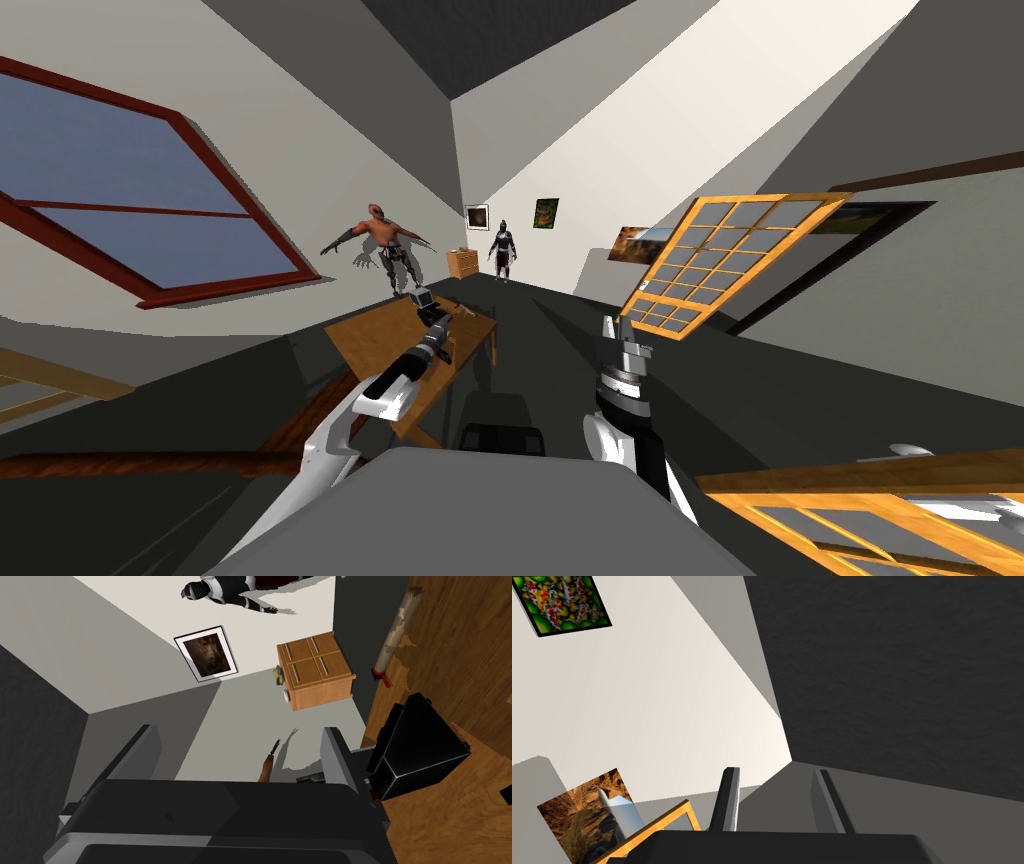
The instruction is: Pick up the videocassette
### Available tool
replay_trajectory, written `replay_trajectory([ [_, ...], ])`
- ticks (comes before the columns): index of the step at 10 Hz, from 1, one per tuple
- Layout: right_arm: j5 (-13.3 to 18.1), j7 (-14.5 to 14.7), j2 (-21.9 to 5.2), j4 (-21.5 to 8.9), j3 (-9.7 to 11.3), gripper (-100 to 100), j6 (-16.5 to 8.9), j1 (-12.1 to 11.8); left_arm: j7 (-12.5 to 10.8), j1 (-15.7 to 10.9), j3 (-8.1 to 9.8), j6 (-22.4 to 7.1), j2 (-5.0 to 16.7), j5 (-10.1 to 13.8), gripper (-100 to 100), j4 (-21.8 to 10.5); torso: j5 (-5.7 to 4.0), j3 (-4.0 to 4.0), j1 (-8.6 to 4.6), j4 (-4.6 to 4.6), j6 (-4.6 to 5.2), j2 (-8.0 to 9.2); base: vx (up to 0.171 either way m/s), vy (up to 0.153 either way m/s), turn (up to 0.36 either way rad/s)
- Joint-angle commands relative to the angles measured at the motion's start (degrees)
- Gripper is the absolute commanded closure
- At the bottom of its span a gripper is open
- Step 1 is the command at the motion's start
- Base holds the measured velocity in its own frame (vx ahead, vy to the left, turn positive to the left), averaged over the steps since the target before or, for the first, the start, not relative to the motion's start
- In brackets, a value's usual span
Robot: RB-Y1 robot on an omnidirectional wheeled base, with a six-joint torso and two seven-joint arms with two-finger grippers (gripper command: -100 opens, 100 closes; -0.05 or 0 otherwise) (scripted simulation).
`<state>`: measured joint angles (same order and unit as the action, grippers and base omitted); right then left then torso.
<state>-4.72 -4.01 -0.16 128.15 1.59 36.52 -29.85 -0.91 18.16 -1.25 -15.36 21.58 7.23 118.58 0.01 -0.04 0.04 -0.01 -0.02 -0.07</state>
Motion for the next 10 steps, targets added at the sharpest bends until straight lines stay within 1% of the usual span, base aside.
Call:
replay_trajectory([
  [1, 0.00, 0.00, 0.00, 0.00, 0.00, 0, 0.00, 0.00, 0.83, -0.86, -0.27, -2.86, 1.90, 1.57, -100, -2.24, 0.00, 0.00, 0.00, 0.00, 0.00, 0.00, 0.018, 0.005, -0.109],
  [2, 0.00, 0.00, 0.00, 0.00, 0.00, 0, 0.00, 0.00, 0.83, -0.86, -0.27, -4.41, 1.90, 1.57, -100, -2.24, 0.00, -0.01, -0.01, -0.01, 0.01, -0.02, 0.015, 0.006, -0.040],
  [3, 0.00, 0.00, 0.00, 0.00, 0.00, 0, 0.00, 0.00, 1.65, -1.56, -0.61, -6.03, 3.47, 2.94, -100, -4.11, 0.00, -0.01, 0.00, -0.01, -0.01, -0.02, 0.022, 0.001, -0.075],
  [4, 0.00, 0.00, 0.00, 0.00, 0.00, 0, 0.00, 0.00, 1.65, -1.56, -0.61, -7.71, 3.47, 2.94, -100, -4.11, 0.00, -0.02, -0.01, -0.01, 0.00, -0.04, 0.018, 0.003, -0.045],
  [5, 0.00, 0.00, 0.00, 0.00, 0.00, 0, 0.00, 0.00, 2.48, -2.25, -1.00, -9.39, 5.09, 4.39, -100, -6.04, 0.00, -0.02, -0.03, -0.01, -0.01, -0.03, 0.022, 0.000, -0.074],
  [6, 0.00, 0.00, 0.00, 0.00, 0.00, 0, 0.00, 0.00, 2.48, -2.25, -1.00, -10.78, 5.09, 4.39, -100, -6.04, -0.01, -0.03, -0.02, -0.01, 0.00, -0.05, 0.021, 0.002, -0.044],
  [7, 0.00, 0.00, 0.00, 0.00, 0.00, 0, 0.00, 0.00, 2.48, -2.25, -1.00, -11.11, 5.09, 4.39, -100, -6.04, -0.01, -0.02, -0.03, -0.01, -0.02, -0.03, 0.010, 0.001, 0.006],
  [8, 0.00, 0.00, 0.00, 0.00, 0.00, 0, 0.00, 0.00, 3.33, -2.94, -1.42, -13.46, 6.74, 5.91, -100, -8.02, -0.01, 0.00, -0.04, 0.00, -0.02, 0.00, 0.022, -0.003, -0.066],
  [9, 0.00, 0.00, 0.00, 0.00, 0.00, 0, 0.00, 0.00, 3.33, -2.94, -1.42, -14.27, 6.74, 5.91, -100, -8.02, -0.01, -0.02, -0.04, 0.00, 0.00, -0.03, 0.022, 0.001, -0.053],
  [10, 0.00, 0.00, 0.00, 0.00, 0.00, 0, 0.00, 0.00, 4.20, -3.63, -1.88, -16.60, 8.42, 7.50, -100, -10.02, -0.01, -0.02, -0.04, -0.01, -0.01, -0.03, 0.029, -0.001, -0.084],
])
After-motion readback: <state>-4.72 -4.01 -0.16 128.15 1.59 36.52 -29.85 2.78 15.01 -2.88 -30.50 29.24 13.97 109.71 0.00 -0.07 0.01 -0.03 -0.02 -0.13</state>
